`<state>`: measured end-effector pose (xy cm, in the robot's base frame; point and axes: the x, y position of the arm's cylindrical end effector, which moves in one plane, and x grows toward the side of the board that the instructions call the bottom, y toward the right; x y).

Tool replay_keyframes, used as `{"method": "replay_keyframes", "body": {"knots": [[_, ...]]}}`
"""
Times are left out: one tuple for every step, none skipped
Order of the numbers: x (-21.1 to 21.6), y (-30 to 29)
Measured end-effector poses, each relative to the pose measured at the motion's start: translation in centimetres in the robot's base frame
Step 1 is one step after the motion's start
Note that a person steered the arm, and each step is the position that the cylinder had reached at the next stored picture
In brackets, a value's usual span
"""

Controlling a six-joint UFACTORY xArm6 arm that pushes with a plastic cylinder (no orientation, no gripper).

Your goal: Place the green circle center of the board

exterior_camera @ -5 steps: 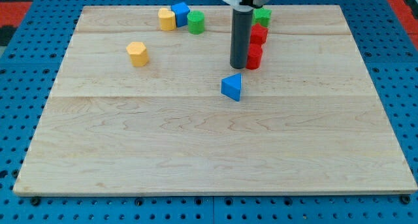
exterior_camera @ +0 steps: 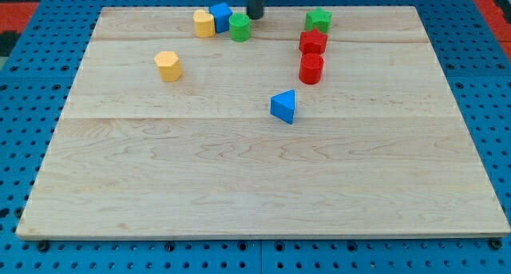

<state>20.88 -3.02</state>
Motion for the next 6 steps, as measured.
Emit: {"method": "replay_keyframes", "body": {"knots": [[6.9, -0.7], [12.5, 1.1], [13.1, 1.0], [13.1, 1.0], [13.1, 1.0], [13.1, 1.0]]}}
